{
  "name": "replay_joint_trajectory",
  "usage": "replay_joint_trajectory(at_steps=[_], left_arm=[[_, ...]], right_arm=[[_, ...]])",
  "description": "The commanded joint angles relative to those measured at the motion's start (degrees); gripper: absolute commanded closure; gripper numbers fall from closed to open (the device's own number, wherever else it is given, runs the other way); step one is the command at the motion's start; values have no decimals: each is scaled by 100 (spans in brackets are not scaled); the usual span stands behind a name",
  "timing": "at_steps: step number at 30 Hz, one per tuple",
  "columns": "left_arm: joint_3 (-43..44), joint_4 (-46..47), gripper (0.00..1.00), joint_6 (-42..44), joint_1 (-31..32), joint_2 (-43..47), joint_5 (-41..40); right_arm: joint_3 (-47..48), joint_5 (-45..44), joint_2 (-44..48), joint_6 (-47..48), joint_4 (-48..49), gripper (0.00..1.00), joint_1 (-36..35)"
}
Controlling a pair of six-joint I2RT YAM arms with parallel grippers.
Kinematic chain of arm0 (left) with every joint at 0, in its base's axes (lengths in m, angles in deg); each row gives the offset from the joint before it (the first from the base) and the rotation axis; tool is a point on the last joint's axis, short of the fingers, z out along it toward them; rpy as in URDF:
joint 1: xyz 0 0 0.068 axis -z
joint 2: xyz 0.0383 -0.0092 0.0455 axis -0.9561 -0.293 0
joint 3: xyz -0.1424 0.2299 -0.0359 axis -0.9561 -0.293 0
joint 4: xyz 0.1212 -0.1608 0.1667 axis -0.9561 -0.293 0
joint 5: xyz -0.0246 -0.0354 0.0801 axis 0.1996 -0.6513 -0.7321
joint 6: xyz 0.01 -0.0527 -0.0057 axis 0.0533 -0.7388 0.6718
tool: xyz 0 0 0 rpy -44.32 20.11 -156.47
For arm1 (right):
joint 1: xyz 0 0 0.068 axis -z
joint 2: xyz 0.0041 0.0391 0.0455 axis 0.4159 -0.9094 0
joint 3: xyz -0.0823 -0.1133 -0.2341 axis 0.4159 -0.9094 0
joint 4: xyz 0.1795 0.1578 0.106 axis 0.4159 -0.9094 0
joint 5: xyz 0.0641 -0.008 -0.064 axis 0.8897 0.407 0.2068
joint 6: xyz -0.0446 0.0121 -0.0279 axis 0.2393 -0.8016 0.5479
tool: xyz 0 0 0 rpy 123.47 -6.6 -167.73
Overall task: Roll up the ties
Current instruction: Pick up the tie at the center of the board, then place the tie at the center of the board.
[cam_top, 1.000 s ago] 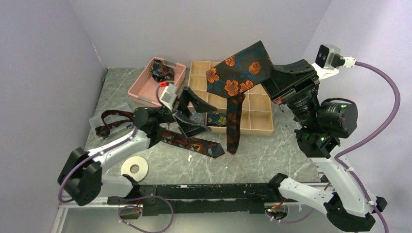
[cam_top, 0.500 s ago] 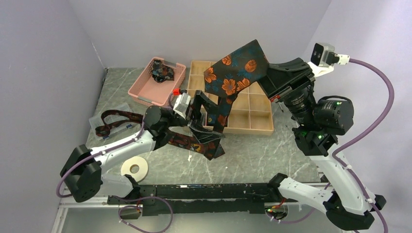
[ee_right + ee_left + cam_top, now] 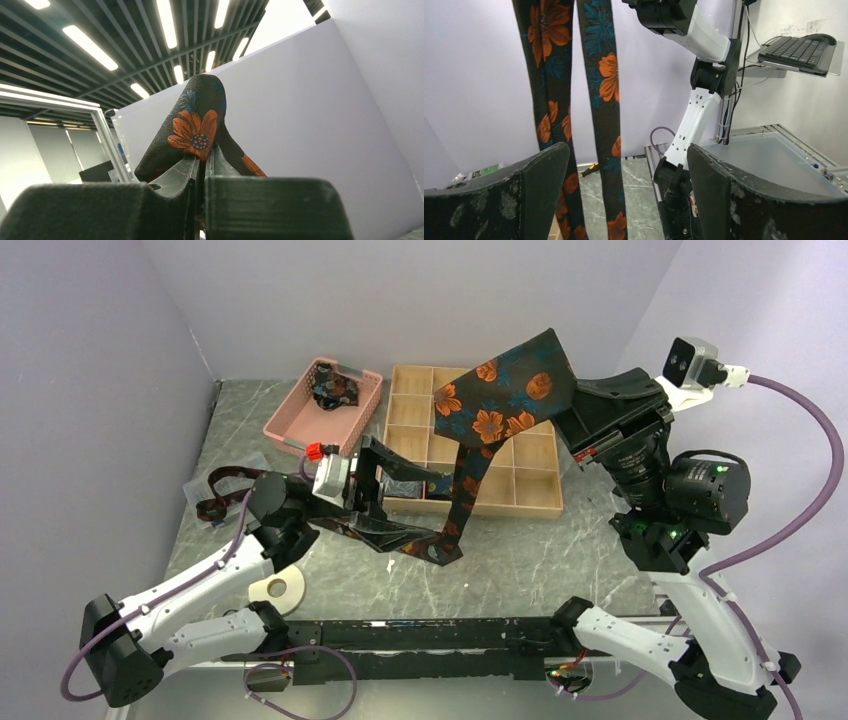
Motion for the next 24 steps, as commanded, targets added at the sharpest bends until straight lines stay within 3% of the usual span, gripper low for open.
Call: replay_joint_trajectory(at_steps=[1, 9, 17, 24], left_arm=[[34, -197, 6, 271, -11, -216, -132], [689, 49, 6, 197, -11, -1097, -163], [555, -15, 6, 442, -16, -913, -598], [725, 25, 6, 444, -113, -1281, -449]], right_arm=[[-51, 41, -11, -95, 416, 100, 14], [210, 179, -281, -136, 412, 100, 16], [103, 165, -177, -71, 372, 100, 19], [190, 222, -203, -169, 449, 100, 17]])
